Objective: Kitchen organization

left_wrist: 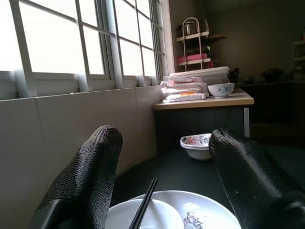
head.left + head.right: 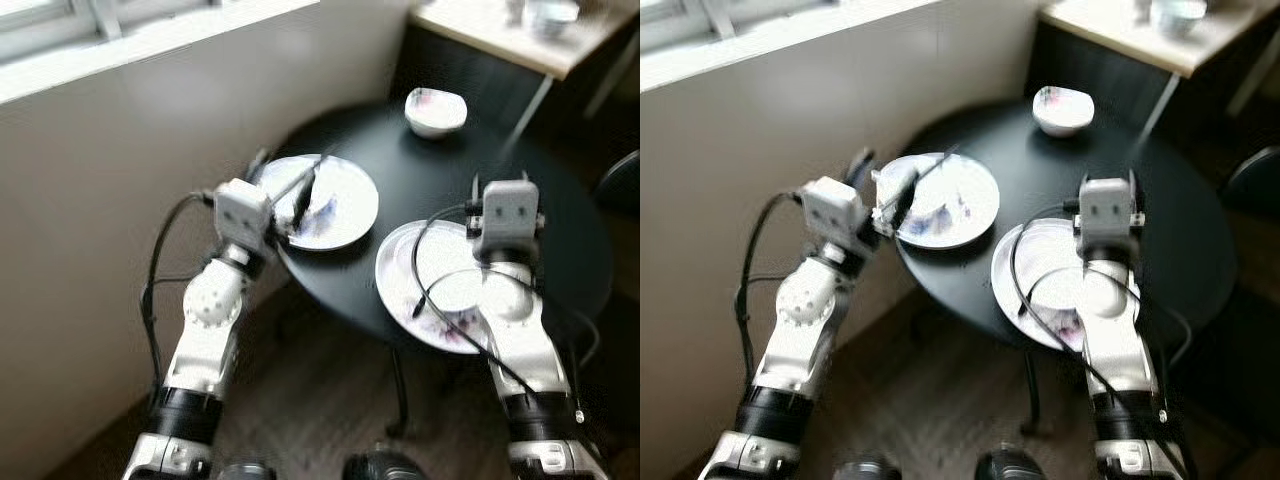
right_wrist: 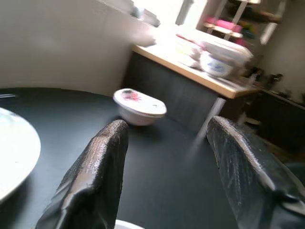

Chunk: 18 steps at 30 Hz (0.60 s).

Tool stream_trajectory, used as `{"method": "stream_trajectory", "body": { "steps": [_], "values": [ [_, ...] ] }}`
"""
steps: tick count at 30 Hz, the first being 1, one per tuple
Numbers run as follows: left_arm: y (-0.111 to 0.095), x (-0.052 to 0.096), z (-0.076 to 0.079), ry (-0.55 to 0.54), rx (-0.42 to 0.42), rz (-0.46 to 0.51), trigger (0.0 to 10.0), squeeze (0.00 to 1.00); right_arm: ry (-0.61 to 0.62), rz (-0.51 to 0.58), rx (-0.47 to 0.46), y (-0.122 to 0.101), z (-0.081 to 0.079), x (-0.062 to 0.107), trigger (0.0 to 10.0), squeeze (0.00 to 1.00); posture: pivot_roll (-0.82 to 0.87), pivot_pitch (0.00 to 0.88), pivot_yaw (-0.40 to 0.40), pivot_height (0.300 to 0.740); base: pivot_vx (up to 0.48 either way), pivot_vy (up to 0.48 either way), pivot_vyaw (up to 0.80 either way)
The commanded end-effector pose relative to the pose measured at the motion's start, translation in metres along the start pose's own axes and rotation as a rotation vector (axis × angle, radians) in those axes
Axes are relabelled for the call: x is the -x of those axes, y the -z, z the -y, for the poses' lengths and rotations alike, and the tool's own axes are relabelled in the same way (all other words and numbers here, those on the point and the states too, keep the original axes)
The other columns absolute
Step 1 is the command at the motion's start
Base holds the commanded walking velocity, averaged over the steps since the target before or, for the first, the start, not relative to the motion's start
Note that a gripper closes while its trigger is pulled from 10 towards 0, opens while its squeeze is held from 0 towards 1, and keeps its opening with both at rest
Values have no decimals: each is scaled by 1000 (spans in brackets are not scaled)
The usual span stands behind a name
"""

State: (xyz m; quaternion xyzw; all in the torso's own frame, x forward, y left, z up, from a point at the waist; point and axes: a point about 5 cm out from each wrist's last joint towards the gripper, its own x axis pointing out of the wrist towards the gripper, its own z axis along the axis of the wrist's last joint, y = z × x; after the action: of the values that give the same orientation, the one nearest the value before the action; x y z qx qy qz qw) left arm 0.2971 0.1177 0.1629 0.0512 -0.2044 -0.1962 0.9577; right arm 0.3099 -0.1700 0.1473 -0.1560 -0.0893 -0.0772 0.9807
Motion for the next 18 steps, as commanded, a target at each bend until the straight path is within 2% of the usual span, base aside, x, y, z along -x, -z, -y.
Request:
{"method": "stream_trajectory", "body": {
  "steps": [1, 4, 17, 18],
  "values": [
    [1, 0, 0, 3, -5, -13, 10000, 0, -50, -10, -8, 0, -8, 1, 10000, 0, 127, 0, -38, 740, 0, 0, 0],
    [3, 0, -1, -5, 10, -32, 10000, 0, -101, -40, -12, 5, -15, 3, 10000, 0, 128, 0, -38, 740, 0, 112, 0],
    [2, 0, 0, 3, 18, -27, 10000, 0, -118, -76, -23, 10, -15, 5, 10000, 0, 126, 0, -38, 740, 0, 480, 0],
    [1, 1, -1, -3, 15, -15, 10000, 0, -118, -85, -21, 11, -15, 6, 10000, 0, 126, 0, -38, 740, 0, 0, 0]
  ]
}}
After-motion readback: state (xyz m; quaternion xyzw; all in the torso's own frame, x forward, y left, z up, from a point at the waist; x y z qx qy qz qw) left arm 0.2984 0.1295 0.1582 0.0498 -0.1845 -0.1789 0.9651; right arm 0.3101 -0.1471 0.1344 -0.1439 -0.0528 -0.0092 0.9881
